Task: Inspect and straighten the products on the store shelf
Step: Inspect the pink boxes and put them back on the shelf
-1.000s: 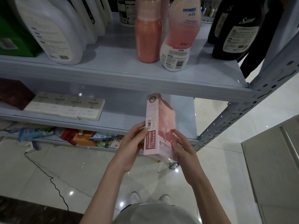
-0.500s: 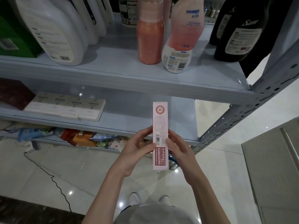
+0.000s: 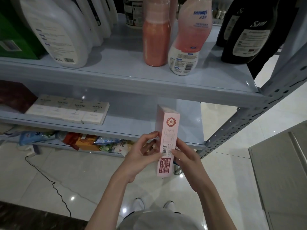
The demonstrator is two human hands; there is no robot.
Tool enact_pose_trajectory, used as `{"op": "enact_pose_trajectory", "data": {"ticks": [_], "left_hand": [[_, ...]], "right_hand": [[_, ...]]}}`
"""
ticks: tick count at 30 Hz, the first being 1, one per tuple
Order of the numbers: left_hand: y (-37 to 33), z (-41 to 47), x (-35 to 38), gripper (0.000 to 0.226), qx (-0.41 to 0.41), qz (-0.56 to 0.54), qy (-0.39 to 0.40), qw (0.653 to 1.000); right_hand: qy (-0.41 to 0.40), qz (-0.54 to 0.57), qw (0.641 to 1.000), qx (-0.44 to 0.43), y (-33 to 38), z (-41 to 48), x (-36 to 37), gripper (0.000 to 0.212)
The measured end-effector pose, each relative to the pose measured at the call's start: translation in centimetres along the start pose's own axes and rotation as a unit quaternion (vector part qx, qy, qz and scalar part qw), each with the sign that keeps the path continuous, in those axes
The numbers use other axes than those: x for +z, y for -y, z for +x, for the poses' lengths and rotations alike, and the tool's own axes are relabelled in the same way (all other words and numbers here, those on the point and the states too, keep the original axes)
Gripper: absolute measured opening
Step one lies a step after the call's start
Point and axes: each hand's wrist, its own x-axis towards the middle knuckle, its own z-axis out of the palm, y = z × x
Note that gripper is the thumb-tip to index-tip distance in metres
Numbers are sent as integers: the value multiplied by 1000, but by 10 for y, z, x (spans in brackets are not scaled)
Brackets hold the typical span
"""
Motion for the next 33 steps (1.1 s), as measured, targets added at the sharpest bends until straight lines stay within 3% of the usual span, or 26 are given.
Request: {"op": "enact_pose_trajectory", "data": {"ticks": [6,12,16,18,28,33], "left_hand": [[2,-1,-2,38,-6,-42,-17,999],[-7,-2,-1,44,-18,-22,-38,999],[-13,2,9,27,-21,0,-84,996],[-13,2,14,30,-21,-6,-105,994],[-12,3,21,39,-29,-4,-17,999],[-11,3,21,45,-22,-35,-52,998]], "right_hand": [[-11,-19,1000,-21,1,1,5,56],[-9,-38,999,-18,1,1,4,44],[2,-13,1000,-24,-1,-3,7,46],[-8,-11,999,-33,0,-4,11,41],[-22,-17,1000,-6,8,0,16,45],[-51,-5,999,4,6,0,19,43]]}}
